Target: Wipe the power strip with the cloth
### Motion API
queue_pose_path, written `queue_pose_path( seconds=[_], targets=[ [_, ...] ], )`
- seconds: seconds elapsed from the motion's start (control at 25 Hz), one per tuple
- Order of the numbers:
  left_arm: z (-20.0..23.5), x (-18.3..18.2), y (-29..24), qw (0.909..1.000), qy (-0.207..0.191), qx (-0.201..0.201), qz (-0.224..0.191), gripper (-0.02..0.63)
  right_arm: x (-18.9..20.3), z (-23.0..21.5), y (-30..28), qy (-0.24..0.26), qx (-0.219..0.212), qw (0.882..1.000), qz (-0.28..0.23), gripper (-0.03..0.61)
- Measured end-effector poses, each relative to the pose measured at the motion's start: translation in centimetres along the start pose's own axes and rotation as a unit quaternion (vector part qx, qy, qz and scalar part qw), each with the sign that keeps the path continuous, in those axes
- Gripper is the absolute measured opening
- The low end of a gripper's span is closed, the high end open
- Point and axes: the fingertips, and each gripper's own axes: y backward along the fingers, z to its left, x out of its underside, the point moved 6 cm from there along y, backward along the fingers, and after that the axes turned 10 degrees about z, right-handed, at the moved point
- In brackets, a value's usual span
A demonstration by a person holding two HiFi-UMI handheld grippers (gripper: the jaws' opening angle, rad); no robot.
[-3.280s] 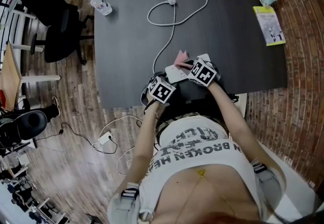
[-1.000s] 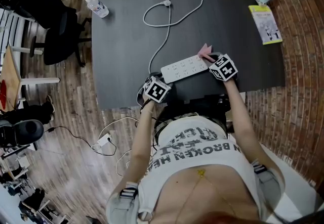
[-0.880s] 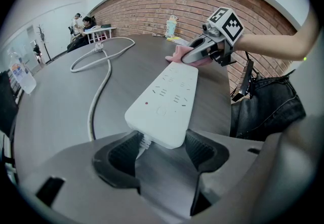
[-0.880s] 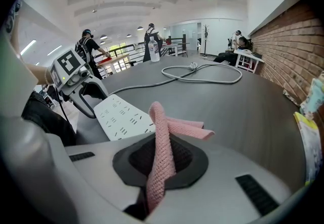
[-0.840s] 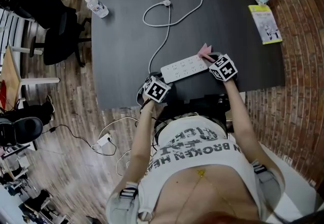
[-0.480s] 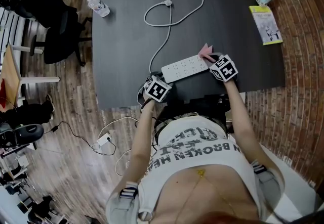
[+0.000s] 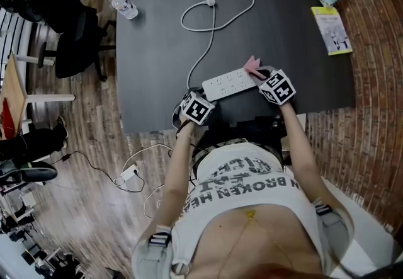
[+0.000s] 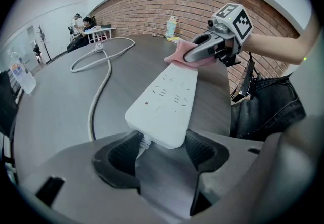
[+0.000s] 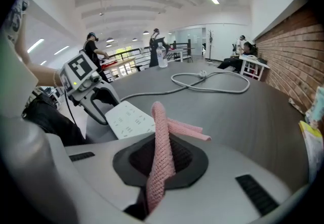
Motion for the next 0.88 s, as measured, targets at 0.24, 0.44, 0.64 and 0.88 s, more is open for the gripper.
queue_pose_path(
  seconds=[0.24,0.44,0.64,0.88],
  targets=[
    [0.1,0.0,0.0,1.0000,-0.001,0.000,0.000,0.272,-3.5,5.2,-0.4,0.103,-0.096,0.990,-0.020,0.017],
    [0.0,0.0,0.0,1.0000,0.000,-0.001,0.001,0.272,-5.2,9.9,-2.0,0.167,-0.168,0.972,-0.002,0.017],
    [0.0,0.0,0.0,1.0000,-0.001,-0.002,0.001,0.273,-6.1,13.2,-4.1,0.220,-0.202,0.954,0.025,0.017],
    [-0.1,0.1,0.0,1.0000,0.000,-0.002,0.001,0.272,-6.8,14.7,-6.2,0.236,-0.216,0.946,0.051,0.017]
  ],
)
